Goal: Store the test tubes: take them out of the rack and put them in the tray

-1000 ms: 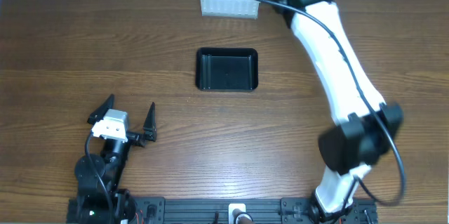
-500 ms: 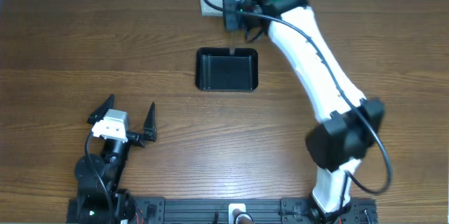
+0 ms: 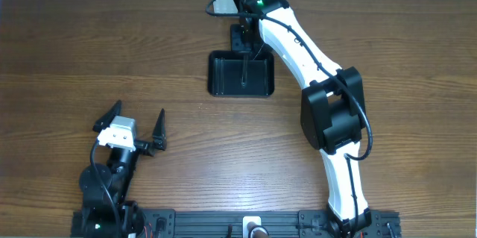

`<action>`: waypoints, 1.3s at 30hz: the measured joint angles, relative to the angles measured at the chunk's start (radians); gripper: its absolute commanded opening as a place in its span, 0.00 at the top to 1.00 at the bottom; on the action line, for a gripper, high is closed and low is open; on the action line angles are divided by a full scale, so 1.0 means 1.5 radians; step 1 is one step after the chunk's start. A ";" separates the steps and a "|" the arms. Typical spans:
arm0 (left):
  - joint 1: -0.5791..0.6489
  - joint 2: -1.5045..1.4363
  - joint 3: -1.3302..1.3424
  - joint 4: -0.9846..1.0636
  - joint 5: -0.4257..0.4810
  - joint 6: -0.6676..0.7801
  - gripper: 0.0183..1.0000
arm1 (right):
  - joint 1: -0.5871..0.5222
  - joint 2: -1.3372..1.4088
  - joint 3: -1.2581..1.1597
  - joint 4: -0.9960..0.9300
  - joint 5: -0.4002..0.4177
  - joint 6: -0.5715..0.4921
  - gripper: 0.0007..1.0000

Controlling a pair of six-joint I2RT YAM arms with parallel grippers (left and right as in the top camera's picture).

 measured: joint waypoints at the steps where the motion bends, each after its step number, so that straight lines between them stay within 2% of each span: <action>1: 0.000 0.000 0.000 0.000 0.000 0.000 0.00 | 0.000 0.000 0.000 0.001 -0.001 0.003 0.90; 17: 0.000 0.000 0.000 0.000 0.000 0.000 0.00 | 0.015 0.013 0.000 0.000 -0.001 0.018 0.86; 23: 0.000 0.000 0.000 0.000 0.000 0.000 0.00 | 0.015 0.024 0.000 0.000 0.000 0.018 0.79; 30: 0.000 0.000 0.000 0.000 0.000 0.000 0.00 | 0.015 0.025 0.000 0.002 0.000 0.017 0.66; 36: 0.000 0.000 0.000 0.000 0.000 0.000 0.00 | 0.015 0.025 0.000 0.022 0.000 0.006 0.38; 39: 0.000 0.000 0.000 0.000 0.000 0.000 0.00 | 0.011 0.021 -0.001 0.054 0.001 -0.022 0.34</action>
